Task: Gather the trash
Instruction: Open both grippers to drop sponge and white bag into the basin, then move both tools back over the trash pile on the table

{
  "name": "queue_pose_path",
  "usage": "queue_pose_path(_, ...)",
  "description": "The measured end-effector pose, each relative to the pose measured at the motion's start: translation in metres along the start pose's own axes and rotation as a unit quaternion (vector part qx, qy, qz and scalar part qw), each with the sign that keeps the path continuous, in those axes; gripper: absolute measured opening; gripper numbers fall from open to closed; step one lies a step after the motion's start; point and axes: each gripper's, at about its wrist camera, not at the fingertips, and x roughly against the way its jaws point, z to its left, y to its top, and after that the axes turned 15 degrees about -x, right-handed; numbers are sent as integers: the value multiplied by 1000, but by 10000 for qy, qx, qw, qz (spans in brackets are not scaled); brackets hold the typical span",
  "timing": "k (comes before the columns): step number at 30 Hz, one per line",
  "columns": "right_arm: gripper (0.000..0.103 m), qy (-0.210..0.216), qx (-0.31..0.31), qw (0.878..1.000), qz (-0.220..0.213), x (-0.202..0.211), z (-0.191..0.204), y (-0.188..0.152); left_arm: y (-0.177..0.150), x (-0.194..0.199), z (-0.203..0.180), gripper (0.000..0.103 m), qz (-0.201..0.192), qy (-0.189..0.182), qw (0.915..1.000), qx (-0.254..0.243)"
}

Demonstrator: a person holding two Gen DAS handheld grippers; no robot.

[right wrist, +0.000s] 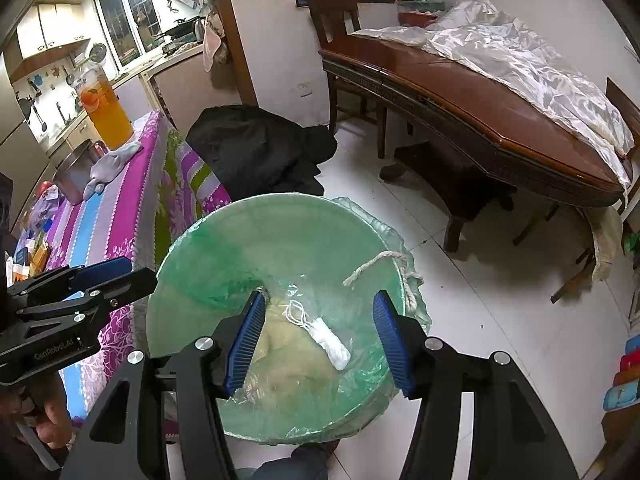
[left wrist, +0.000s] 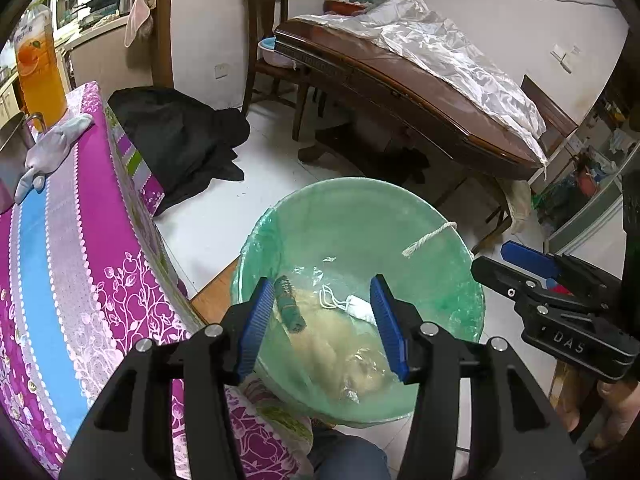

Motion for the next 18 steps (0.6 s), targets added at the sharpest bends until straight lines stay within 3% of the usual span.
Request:
queue_pose_path(3, 58, 153, 37, 9994, -318, 16, 7, -7, -6, 7, 2, 48, -67, 12, 10000, -34)
queue_pose_path(5, 72, 364, 131, 9971, -653, 34, 17, -17, -14, 18, 7, 48, -172, 60, 9998, -95)
queue_pose_path(8, 81, 722, 373, 9879, -1323, 62, 42, -49, -38, 37, 28, 50, -298, 203, 9993, -49)
queue_pose_path(10, 82, 982, 563, 9808, -1587, 70, 66, -74, -60, 50, 53, 50, -344, 430, 9984, 92)
queue_pose_path(14, 82, 1497, 784, 9744, -1480, 65, 111, -105, -110, 85, 109, 50, -419, 909, 9936, 514)
queue_pose_path(18, 82, 1846, 1152, 9691, -1161, 51, 165, -125, -164, 143, 169, 50, -642, 1479, 9816, 1023)
